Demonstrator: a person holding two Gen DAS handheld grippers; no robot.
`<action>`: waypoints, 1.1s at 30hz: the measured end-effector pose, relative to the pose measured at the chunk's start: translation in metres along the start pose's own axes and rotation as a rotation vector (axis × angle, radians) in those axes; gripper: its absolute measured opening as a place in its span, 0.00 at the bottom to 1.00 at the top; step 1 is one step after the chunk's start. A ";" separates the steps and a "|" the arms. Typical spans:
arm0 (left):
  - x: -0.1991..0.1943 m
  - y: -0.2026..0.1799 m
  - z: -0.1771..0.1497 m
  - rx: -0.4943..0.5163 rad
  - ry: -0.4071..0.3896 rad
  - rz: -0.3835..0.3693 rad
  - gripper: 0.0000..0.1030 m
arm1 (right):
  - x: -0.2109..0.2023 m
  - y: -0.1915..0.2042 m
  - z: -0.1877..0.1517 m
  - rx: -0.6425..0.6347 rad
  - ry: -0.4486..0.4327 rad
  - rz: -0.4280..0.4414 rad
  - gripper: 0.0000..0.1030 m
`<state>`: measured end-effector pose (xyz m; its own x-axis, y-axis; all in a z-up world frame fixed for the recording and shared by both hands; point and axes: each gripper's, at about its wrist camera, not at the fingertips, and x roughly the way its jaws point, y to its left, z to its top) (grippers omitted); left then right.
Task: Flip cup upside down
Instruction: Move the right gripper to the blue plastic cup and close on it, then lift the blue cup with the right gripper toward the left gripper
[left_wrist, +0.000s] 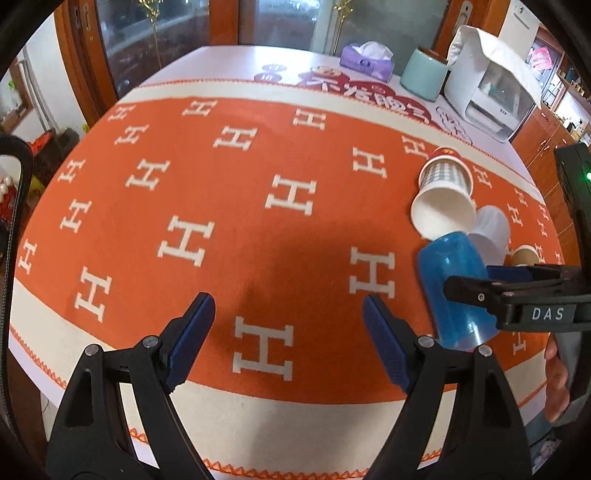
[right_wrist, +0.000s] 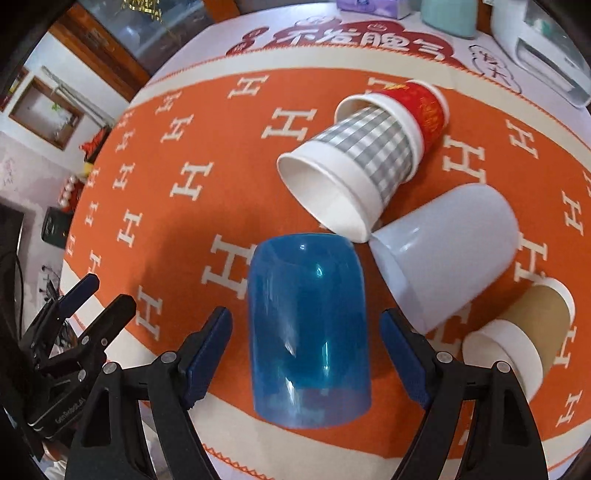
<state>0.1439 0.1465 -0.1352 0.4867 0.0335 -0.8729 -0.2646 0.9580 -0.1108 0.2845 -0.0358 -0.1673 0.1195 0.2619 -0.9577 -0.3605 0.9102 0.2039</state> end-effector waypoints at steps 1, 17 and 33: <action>0.001 0.000 -0.002 -0.003 0.009 0.000 0.78 | 0.006 0.001 0.002 -0.001 0.011 -0.007 0.81; -0.004 -0.012 -0.018 0.016 0.028 -0.024 0.78 | 0.001 -0.019 -0.027 0.207 0.002 0.112 0.70; -0.017 -0.046 -0.051 0.080 0.081 -0.096 0.78 | 0.009 -0.035 -0.108 0.449 0.063 0.232 0.70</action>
<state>0.1048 0.0874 -0.1395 0.4366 -0.0790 -0.8962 -0.1514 0.9755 -0.1597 0.1984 -0.1003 -0.2051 0.0222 0.4661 -0.8844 0.0645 0.8822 0.4665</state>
